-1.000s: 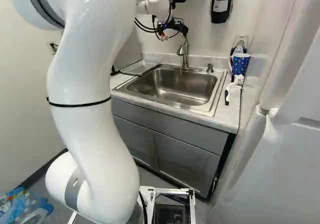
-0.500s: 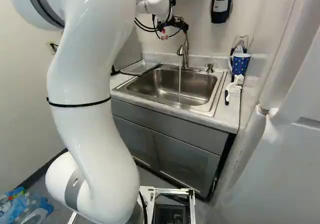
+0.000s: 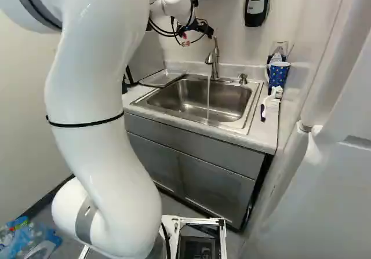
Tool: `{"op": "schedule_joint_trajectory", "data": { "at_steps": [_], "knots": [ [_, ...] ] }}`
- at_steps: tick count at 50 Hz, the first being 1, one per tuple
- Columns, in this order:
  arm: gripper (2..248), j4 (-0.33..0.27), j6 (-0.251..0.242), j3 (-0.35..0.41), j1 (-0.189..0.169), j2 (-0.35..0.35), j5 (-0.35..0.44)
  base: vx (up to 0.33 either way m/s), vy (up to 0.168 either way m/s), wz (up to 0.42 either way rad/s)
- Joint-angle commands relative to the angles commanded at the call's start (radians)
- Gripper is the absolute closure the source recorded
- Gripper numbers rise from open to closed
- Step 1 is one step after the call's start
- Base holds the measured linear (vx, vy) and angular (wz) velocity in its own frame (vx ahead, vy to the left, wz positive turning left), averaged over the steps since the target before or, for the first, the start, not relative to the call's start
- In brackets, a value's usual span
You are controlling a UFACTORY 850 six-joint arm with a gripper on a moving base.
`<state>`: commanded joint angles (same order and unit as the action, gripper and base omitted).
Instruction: Rinse the cup and place it in the tray
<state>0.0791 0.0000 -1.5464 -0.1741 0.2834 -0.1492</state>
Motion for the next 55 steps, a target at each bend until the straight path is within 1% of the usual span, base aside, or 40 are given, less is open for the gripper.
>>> {"op": "schedule_joint_trajectory", "data": {
  "at_steps": [11, 21, 37, 55],
  "knots": [
    [3, 0.0, 0.0, 0.016, 0.027, -0.014, -0.003, 0.0, 0.0, 0.0],
    [3, 0.0, 0.0, 0.039, 0.048, -0.034, -0.029, 0.0, 0.0, 0.0],
    [3, 0.0, 0.0, 0.1, 0.068, -0.089, -0.104, 0.0, 0.0, 0.0],
    [3, 0.0, 0.0, 0.175, 0.077, -0.158, -0.209, 0.0, 0.0, 0.0]
  ]
}}
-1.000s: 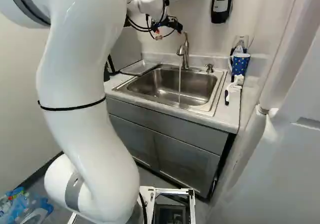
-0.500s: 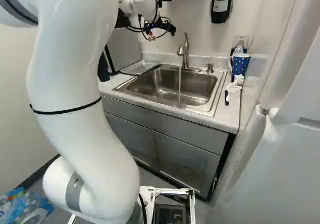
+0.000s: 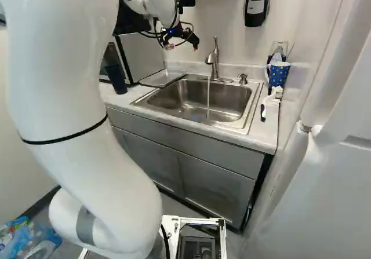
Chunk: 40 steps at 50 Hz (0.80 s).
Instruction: Rinse the cup and place it in the tray
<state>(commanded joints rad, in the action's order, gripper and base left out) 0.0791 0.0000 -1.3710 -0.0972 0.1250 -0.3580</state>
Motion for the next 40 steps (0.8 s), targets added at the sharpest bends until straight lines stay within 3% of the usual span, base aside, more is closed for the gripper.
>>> {"op": "schedule_joint_trajectory", "data": {
  "at_steps": [40],
  "knots": [
    [3, 0.0, 0.0, 0.163, -0.005, -0.158, -0.26, 0.0, 0.0, 0.0]
  ]
}}
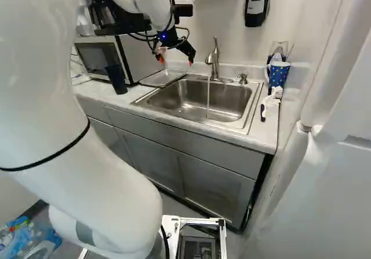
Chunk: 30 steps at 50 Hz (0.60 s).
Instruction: Rinse the cup and place it in the tray
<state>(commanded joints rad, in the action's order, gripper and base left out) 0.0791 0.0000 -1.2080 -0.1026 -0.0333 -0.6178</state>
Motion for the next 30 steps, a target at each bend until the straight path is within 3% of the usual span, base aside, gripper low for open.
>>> {"op": "schedule_joint_trajectory", "data": {
  "at_steps": [13, 30],
  "knots": [
    [3, 0.0, 0.0, 0.052, -0.026, -0.054, -0.089, 0.0, 0.0, 0.0],
    [3, 0.0, 0.0, 0.113, -0.08, -0.119, -0.087, 0.0, 0.0, 0.0]
  ]
}}
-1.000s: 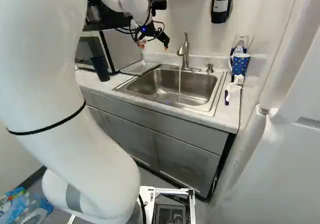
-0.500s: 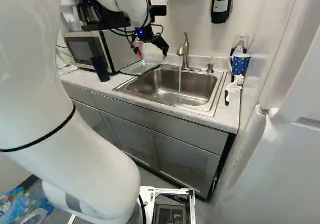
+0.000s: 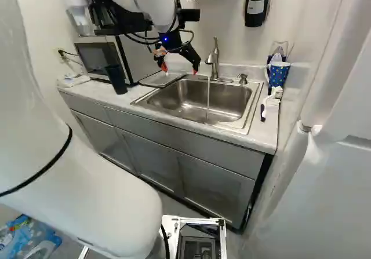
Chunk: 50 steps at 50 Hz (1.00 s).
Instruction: Rinse the cup and place it in the tray
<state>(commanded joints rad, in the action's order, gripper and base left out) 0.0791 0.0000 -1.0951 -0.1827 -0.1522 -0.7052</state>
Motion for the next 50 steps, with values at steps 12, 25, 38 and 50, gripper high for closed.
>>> {"op": "schedule_joint_trajectory", "data": {
  "at_steps": [12, 25, 38, 50],
  "knots": [
    [3, 0.0, 0.0, 0.036, -0.044, -0.04, 0.0, 0.0, 0.0, 0.0],
    [3, 0.0, 0.0, 0.058, -0.077, -0.065, 0.0, 0.0, 0.0, 0.0],
    [3, 0.0, 0.0, 0.058, -0.077, -0.065, 0.0, 0.0, 0.0, 0.0],
    [3, 0.0, 0.0, 0.058, -0.077, -0.065, 0.0, 0.0, 0.0, 0.0]
  ]
}}
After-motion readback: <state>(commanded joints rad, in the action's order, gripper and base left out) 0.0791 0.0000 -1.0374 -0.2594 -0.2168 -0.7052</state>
